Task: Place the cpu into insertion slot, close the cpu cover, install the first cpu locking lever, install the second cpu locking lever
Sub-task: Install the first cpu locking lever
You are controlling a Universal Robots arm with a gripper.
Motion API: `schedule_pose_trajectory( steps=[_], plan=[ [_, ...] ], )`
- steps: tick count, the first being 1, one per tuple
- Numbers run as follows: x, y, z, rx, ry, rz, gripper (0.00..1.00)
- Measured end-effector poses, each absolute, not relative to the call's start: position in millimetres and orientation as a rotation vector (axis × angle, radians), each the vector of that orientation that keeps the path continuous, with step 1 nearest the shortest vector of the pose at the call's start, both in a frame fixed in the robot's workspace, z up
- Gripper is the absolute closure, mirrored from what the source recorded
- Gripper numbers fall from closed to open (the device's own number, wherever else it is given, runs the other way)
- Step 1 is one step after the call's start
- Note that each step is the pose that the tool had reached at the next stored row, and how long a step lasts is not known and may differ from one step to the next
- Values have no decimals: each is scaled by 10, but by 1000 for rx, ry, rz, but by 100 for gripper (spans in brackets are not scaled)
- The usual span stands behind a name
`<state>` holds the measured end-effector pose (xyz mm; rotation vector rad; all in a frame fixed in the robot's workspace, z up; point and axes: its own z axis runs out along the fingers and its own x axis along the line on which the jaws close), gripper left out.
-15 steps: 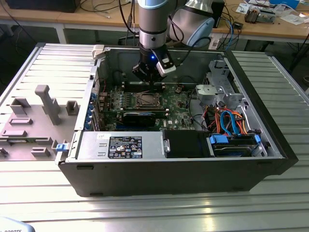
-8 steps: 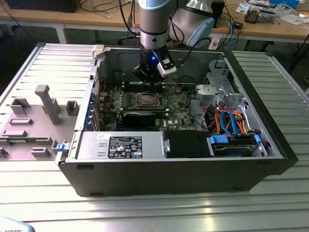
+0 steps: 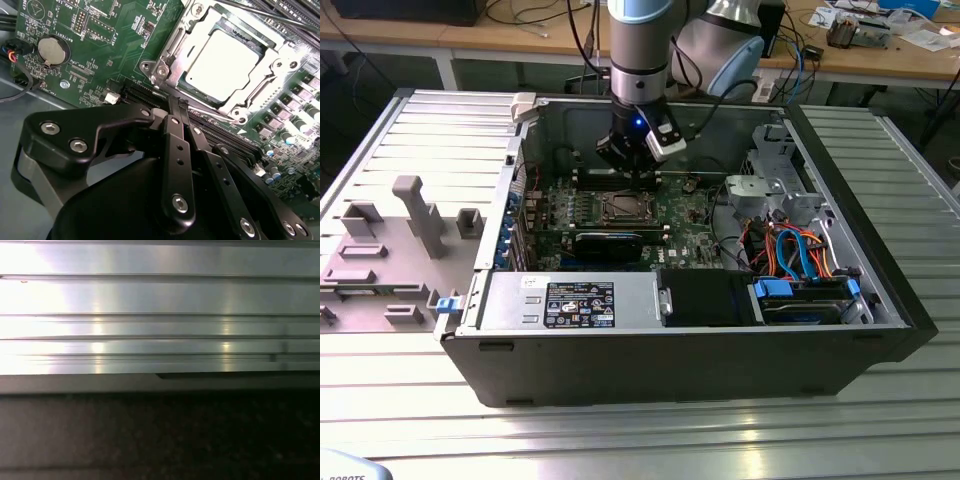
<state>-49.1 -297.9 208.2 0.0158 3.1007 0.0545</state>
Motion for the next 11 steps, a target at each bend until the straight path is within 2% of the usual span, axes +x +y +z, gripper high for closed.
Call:
schedule_pose_trajectory(
  steps=[11],
  plan=[
    [-482,-2979,2057,15,3101,48,89]
  ],
)
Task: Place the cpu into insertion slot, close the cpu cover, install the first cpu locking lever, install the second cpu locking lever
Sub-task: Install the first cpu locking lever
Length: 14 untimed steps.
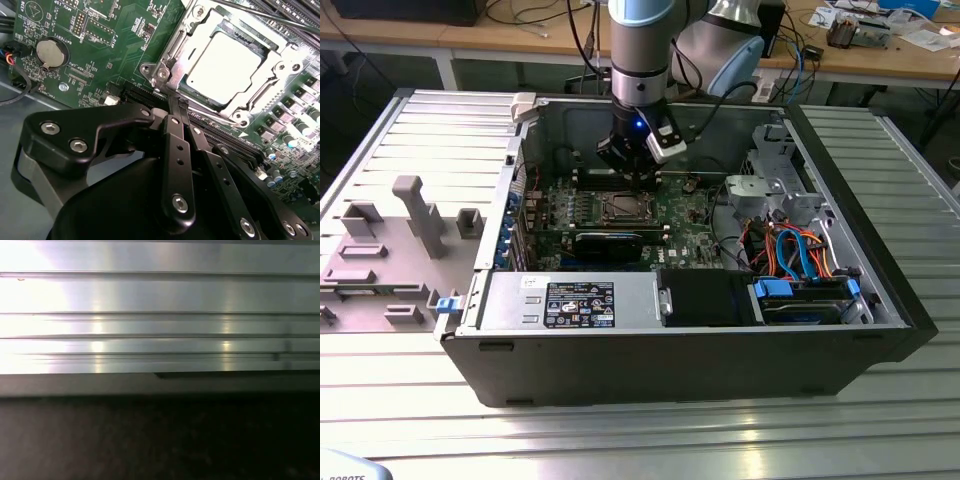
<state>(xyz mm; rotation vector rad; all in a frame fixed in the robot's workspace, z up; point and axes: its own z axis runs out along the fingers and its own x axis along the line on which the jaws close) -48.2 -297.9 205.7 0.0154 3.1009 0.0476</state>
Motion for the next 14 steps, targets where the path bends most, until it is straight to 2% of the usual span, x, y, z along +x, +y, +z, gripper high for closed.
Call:
schedule_pose_trajectory(
  steps=[14],
  plan=[
    [-469,-2984,2054,15,3102,43,89]
  ],
)
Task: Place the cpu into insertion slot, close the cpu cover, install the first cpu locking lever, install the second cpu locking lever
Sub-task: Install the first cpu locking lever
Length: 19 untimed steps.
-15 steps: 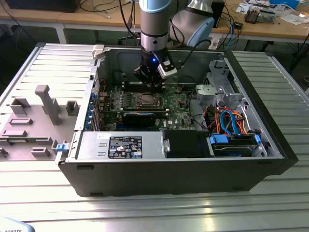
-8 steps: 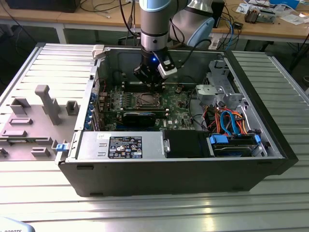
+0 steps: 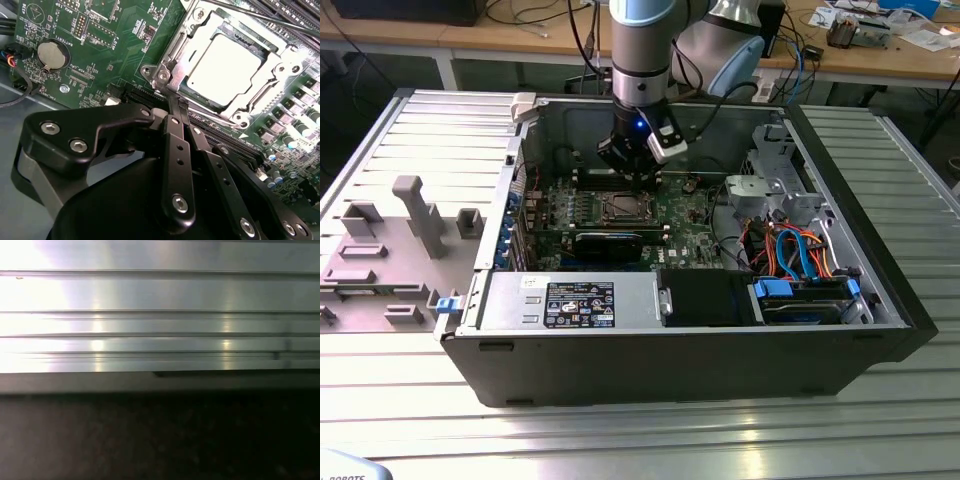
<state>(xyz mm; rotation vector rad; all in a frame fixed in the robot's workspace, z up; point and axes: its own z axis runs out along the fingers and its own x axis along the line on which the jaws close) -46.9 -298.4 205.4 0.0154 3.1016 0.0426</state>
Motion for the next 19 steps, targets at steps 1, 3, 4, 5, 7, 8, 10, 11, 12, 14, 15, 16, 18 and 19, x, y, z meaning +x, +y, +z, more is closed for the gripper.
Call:
schedule_pose_trajectory(
  steps=[1,3,4,5,7,8,10,11,12,14,15,16,18,19],
  plan=[
    [-469,-2987,2053,15,3101,43,89],
    [-469,-2998,2054,16,3102,42,89],
    [-470,-3005,2054,16,3102,42,89],
    [-470,-3011,2053,16,3102,41,89],
    [-470,-3012,2050,16,3102,39,89],
    [-470,-3012,2048,16,3102,38,89],
    [-469,-3012,2043,15,3102,36,89],
    [-469,-3012,2040,15,3102,34,89],
    [-468,-3012,2036,15,3102,33,89],
    [-467,-3011,2023,15,3102,32,89],
    [-467,-3011,2019,15,3102,31,89],
    [-467,-3012,2017,16,3102,31,89],
    [-467,-3012,2015,16,3102,32,89],
    [-465,-3012,2011,15,3102,43,89]
  ],
)
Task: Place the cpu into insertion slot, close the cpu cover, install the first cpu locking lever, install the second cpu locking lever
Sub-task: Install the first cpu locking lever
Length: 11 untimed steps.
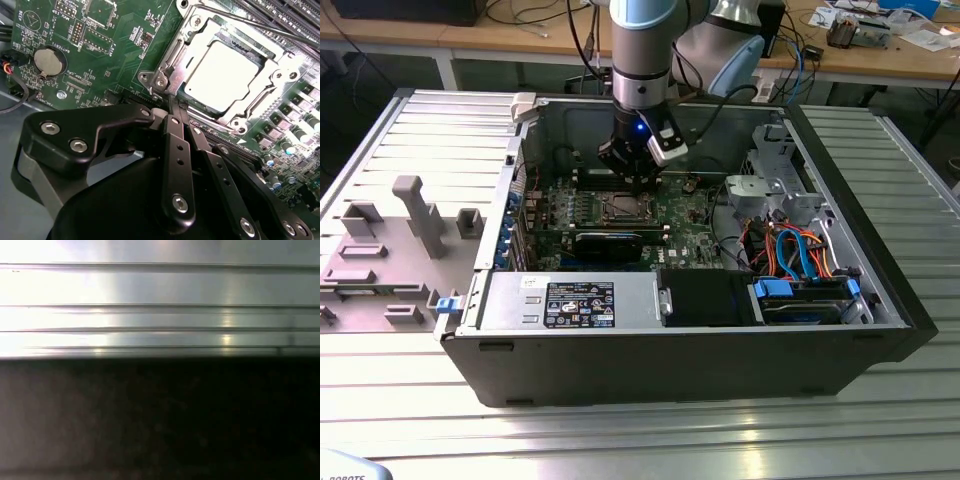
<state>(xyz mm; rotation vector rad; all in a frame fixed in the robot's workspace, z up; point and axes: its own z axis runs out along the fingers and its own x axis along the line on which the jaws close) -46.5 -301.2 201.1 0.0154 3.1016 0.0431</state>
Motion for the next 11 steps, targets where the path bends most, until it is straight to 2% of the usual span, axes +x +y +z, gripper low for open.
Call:
schedule_pose_trajectory(
  steps=[4,11],
  plan=[
    [-465,-3011,2009,16,3101,72,89],
    [-465,-3011,2068,16,3101,75,89]
  ],
)
